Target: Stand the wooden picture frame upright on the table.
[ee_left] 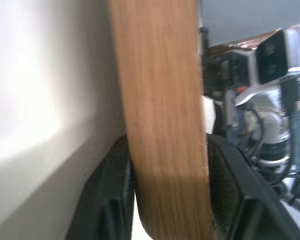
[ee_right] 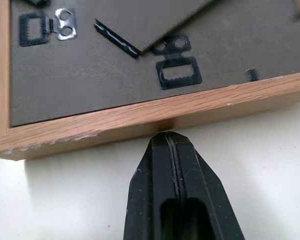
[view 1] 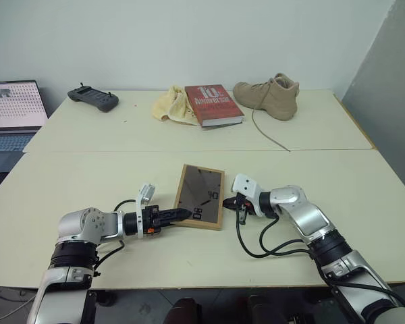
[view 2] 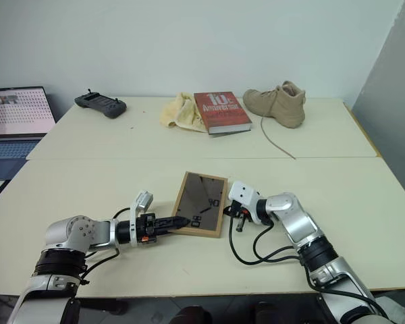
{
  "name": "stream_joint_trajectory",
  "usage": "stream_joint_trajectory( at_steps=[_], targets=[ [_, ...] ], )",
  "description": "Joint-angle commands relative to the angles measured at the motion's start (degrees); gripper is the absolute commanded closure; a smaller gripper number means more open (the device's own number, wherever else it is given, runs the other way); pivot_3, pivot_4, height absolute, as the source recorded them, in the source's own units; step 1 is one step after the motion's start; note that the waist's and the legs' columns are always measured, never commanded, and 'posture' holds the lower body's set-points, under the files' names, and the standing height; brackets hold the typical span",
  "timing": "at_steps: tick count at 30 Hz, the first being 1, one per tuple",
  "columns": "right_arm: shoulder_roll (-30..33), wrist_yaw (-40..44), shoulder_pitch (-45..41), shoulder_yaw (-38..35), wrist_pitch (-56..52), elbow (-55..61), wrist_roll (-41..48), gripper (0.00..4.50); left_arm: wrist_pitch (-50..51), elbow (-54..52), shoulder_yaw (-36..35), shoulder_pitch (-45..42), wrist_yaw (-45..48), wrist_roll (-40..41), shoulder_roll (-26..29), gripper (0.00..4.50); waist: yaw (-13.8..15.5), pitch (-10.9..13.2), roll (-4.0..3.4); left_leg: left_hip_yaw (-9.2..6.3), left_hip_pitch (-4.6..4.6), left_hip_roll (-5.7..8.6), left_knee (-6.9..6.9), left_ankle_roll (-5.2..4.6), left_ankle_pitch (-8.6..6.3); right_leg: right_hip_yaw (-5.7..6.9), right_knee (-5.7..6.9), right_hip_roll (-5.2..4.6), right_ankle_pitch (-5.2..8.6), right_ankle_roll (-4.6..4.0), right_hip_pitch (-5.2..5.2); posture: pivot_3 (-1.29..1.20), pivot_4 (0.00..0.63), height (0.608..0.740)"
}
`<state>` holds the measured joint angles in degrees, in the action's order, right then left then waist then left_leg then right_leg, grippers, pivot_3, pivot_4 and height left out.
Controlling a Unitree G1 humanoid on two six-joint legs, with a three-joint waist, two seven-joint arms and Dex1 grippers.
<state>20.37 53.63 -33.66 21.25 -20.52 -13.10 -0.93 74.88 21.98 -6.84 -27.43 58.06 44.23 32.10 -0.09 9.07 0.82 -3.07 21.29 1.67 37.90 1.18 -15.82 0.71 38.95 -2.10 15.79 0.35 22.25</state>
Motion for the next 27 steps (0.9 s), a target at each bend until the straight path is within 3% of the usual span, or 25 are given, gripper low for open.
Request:
stream_joint_trajectory(
  at_steps=[1, 5, 6, 7, 13, 17, 23, 24, 27],
  targets=[
    [2.67, -0.91, -0.55, -4.57, -0.07, 2.23, 1.33, 4.50, 3.09, -3.86, -2.89, -1.35, -3.42, 1.96, -0.95, 3.20, -0.01, 0.01, 0.00, 0.00, 0.00, 0.00, 0.00, 0.00, 0.00, 0.00, 0.00, 0.00, 0.00, 0.00, 0.00, 0.00, 0.150, 0.740],
    [5.98, 0.06, -4.43, -12.50, -5.06, 3.71, 6.82, 4.50, 5.79, -9.53, -8.61, -2.31, -10.15, 4.55, -3.85, 3.20, -0.05, 0.11, 0.05, -0.05, 0.22, 0.00, 0.04, 0.00, 0.00, 0.03, -0.01, -0.01, 0.00, 0.00, 0.15, 0.00, 0.150, 0.740],
    [6.77, 0.65, -5.49, -14.09, -6.83, 4.30, 8.30, 4.16, 6.48, -10.84, -10.32, -2.57, -11.50, 5.48, -4.66, 3.20, -0.08, 0.13, 0.08, -0.06, 0.27, 0.00, 0.04, 0.00, 0.00, 0.03, -0.02, -0.02, 0.00, 0.00, 0.19, 0.00, 0.150, 0.740],
    [7.71, 1.65, -7.17, -16.15, -9.73, 5.33, 10.72, 4.12, 6.14, -12.47, -11.91, -2.89, -12.56, 6.37, -5.33, 3.20, -0.16, 0.14, 0.10, -0.05, 0.39, 0.00, 0.06, 0.01, 0.00, 0.02, 0.01, -0.02, -0.01, 0.00, 0.34, 0.00, 0.150, 0.740],
    [7.23, 4.09, -16.17, -22.49, -25.75, 9.79, 24.11, 2.85, 5.29, -18.91, -18.31, -5.07, -18.31, 10.48, -8.69, 3.20, -0.77, 0.21, 0.17, -0.05, 1.11, -0.11, 0.08, 0.19, 0.11, 0.05, 0.07, 0.06, -0.03, -0.03, 1.07, 0.00, 0.150, 0.740],
    [3.72, 2.32, -20.70, -21.45, -27.36, 7.36, 25.79, 1.99, 3.84, -21.67, -19.64, -5.96, -21.46, 11.83, -10.57, 3.20, -1.46, 0.21, 0.19, 0.01, 1.13, -0.10, 0.07, 0.19, 0.11, -0.01, -0.02, 0.04, -0.03, -0.03, 1.06, 0.00, 0.150, 0.740],
    [-0.82, 0.55, -24.10, -15.10, -19.11, 1.33, 20.37, 0.72, 3.21, -24.96, -20.24, -5.56, -23.98, 14.16, -11.98, 3.20, -1.57, 0.22, 0.20, 0.03, 1.14, -0.08, 0.07, 0.12, 0.07, -0.02, 0.04, 0.03, -0.04, -0.03, 1.09, 0.00, 0.150, 0.740],
    [-1.29, 0.03, -24.43, -13.81, -17.11, 0.46, 18.83, 0.34, 3.12, -25.17, -20.52, -5.51, -24.48, 14.52, -12.05, 3.20, -1.57, 0.22, 0.20, 0.03, 1.15, -0.08, 0.08, 0.15, 0.09, -0.02, 0.03, 0.03, -0.04, -0.03, 1.09, 0.00, 0.150, 0.740],
    [-4.12, -0.58, -25.14, -11.73, -13.55, -1.89, 17.08, 0.07, 2.82, -26.04, -20.44, -4.88, -25.21, 15.14, -11.82, 3.20, -1.61, 0.22, 0.20, 0.05, 1.17, -0.07, 0.07, 0.21, 0.12, -0.03, 0.05, 0.03, -0.04, -0.03, 1.14, 0.00, 0.150, 0.740]
  ],
)
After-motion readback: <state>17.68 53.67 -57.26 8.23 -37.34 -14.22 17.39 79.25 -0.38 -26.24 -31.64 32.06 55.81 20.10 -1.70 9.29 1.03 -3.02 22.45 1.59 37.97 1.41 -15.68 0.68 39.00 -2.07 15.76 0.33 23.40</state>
